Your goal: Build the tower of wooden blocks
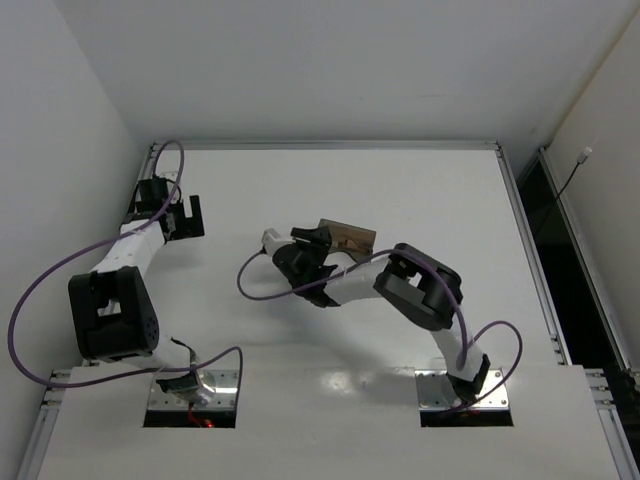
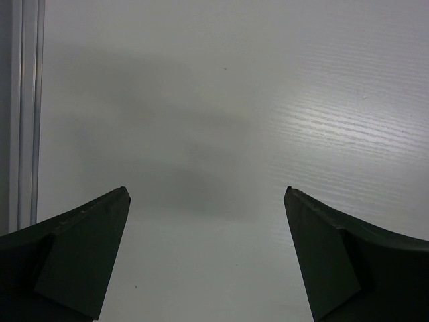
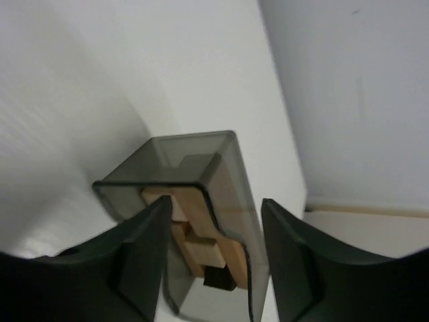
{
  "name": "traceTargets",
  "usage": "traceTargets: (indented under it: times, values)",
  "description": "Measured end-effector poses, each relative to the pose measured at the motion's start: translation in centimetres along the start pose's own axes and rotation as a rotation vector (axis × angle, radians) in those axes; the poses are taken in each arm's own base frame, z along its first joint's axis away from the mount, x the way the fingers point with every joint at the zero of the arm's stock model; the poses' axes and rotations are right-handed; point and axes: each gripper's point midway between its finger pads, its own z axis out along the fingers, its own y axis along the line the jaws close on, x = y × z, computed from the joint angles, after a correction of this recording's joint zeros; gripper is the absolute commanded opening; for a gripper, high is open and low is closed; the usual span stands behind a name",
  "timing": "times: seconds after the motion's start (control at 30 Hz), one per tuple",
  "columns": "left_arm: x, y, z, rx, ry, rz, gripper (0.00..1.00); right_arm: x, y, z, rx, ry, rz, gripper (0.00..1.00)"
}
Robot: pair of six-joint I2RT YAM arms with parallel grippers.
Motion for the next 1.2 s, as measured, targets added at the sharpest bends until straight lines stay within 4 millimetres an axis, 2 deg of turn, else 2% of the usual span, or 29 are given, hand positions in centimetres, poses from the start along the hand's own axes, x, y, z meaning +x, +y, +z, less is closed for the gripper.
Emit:
traceTargets:
  times: [0.2, 0.27, 0.3, 0.4, 0.53, 0.63, 0.83, 1.0, 1.2]
  values:
    - [0.0, 0.0, 0.0, 0.001, 0.001, 0.0, 0.99, 0.4, -0.6, 0.0, -0.154, 0.055, 0.184, 0.56]
    - [0.1, -0.1, 0.1, 0.003, 0.003, 0.0, 0.99, 0.9, -0.9, -0.3, -0.211, 0.066, 0.225, 0.63]
    - [0.1, -0.1, 0.1, 0.004, 0.003, 0.0, 0.99, 1.1, -1.3, -0.4, -0.241, 0.066, 0.25, 0.73]
    - [0.1, -0.2, 0.1, 0.011, 0.005, 0.0, 0.99, 1.1, -2.6, -0.9, -0.336, 0.045, 0.323, 0.88]
    - [0.6, -0.4, 0.5, 0.022, 0.022, 0.001, 0.99, 1.6, -4.6, -1.0, -0.454, -0.001, 0.414, 0.89]
    - [0.6, -0.5, 0.6, 0.027, 0.022, 0.001, 0.99, 2.8, -5.6, -0.1, -0.527, -0.018, 0.463, 0.88]
    - [0.7, -0.7, 0.7, 0.038, 0.028, 0.001, 0.99, 7.1, -5.4, 2.6, -0.689, 0.001, 0.467, 1.0]
    - [1.0, -0.9, 1.0, 0.046, 0.038, 0.002, 0.99, 6.7, -5.2, 4.4, -0.865, -0.085, 0.465, 1.0]
    - [1.3, -0.9, 1.3, 0.046, 0.05, 0.002, 0.99, 5.8, -4.3, 3.7, -1.097, -0.179, 0.456, 1.0]
